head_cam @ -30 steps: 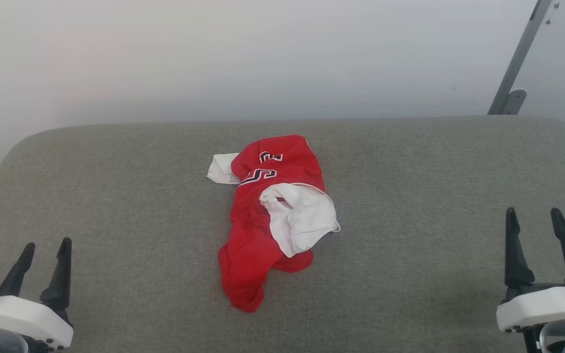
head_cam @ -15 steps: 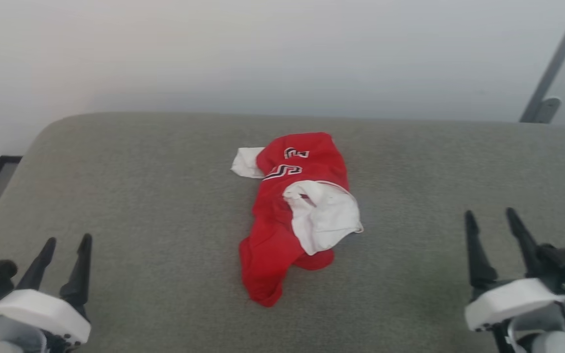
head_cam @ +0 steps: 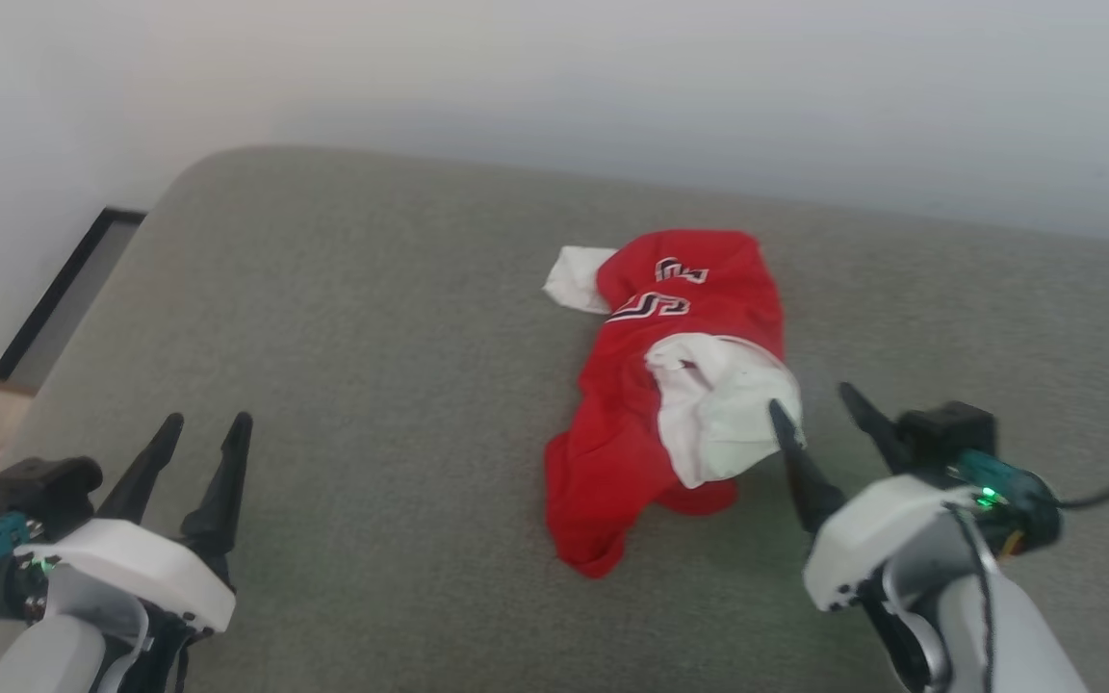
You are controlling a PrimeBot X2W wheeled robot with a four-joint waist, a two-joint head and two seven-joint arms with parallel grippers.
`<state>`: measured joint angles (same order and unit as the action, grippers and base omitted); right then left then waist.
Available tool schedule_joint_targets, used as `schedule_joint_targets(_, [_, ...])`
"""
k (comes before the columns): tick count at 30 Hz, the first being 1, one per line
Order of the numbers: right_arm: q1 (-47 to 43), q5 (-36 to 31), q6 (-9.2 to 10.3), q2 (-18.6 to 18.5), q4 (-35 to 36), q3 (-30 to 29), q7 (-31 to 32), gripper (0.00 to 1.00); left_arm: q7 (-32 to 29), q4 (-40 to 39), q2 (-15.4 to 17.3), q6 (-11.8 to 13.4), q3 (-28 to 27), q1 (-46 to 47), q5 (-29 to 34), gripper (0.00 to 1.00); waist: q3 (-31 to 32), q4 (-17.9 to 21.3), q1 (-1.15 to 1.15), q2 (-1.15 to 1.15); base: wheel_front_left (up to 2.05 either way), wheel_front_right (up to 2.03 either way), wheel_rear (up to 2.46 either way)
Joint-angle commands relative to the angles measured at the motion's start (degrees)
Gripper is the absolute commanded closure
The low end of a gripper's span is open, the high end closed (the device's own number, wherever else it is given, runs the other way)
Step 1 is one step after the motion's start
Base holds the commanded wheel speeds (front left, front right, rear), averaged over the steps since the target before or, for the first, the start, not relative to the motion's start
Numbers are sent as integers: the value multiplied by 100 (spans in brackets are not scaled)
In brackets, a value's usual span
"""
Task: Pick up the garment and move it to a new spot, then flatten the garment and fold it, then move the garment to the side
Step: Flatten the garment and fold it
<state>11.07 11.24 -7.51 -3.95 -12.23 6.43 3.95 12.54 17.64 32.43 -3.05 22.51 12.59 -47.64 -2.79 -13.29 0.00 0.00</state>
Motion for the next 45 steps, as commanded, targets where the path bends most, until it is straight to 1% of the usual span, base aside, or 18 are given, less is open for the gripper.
schedule_joint_targets(1, [100, 39, 2, -4, -57, 57, 58, 0, -1, 22, -19, -40, 16, 84, 50, 0, -123, -131, 0, 0, 0, 0, 0])
schedule_joint_targets(4, [297, 59, 2, -8, -261, 294, 304, 0, 6, 98, -91, -100, 78, 207, 58, 0, -224, -265, 0, 0, 0, 0, 0])
schedule_joint_targets(8, [545, 70, 2, -5, -504, 472, 585, 0, 29, 207, -175, -166, 155, 347, 63, 0, -340, -409, 0, 0, 0, 0, 0])
schedule_joint_targets(14, [838, -277, 2, 33, -1022, 291, 996, 0, 73, 377, -283, -260, 229, 538, 40, 0, -507, -572, 0, 0, 0, 0, 0])
schedule_joint_targets(18, [1059, -401, 2, 82, -1354, 163, 1142, 0, 120, 517, -347, -315, 269, 650, 40, 0, -621, -637, 0, 0, 0, 0, 0])
schedule_joint_targets(19, [1107, -435, 2, 85, -1418, 154, 1163, 66, 131, 553, -367, -334, 279, 680, 36, 0, -639, -650, 0, 0, 0, 0, 0])
schedule_joint_targets(20, [1158, -459, 2, 94, -1475, 165, 1150, 100, 147, 587, -384, -350, 286, 713, 33, 0, -656, -661, 0, 0, 0, 0, 0])
schedule_joint_targets(24, [1295, -540, 2, 97, -1614, 144, 1109, 100, 182, 721, -422, -383, 286, 775, -3, 0, -687, -661, 0, 0, 0, 0, 0])
schedule_joint_targets(28, [1327, -563, 2, 104, -1592, 155, 1223, 100, 224, 820, -429, -400, 254, 815, -42, 0, -680, -611, 0, 0, 0, 0, 0])
schedule_joint_targets(32, [1297, -589, 2, 104, -1360, 183, 1399, 100, 244, 871, -406, -416, 226, 807, -48, 0, -657, -516, 0, 0, 0, 0, 0])
schedule_joint_targets(35, [1188, -609, 2, 37, -1021, 235, 1611, 100, 257, 886, -384, -428, 183, 772, -56, 0, -623, -410, 0, 0, 0, 0, 0])
schedule_joint_targets(38, [1066, -552, 2, -200, -554, 393, 1834, 100, 257, 878, -367, -432, 133, 728, -59, 0, -592, -285, 0, 0, 0, 0, 0])
schedule_joint_targets(39, [1066, -552, 2, -200, -554, 393, 1834, 100, 257, 878, -367, -432, 133, 728, -59, 0, -592, -285, 0, 0, 0, 0, 0])
schedule_joint_targets(42, [912, -439, 2, -488, -85, 506, 2099, 100, 264, 872, -332, -437, 70, 667, -54, 0, -555, -134, 0, 0, 0, 0, 0])
schedule_joint_targets(45, [735, -307, 2, -733, 369, 367, 2335, 100, 267, 849, -305, -441, 13, 620, -50, 0, -539, 13, 0, 0, 0, 0, 0])
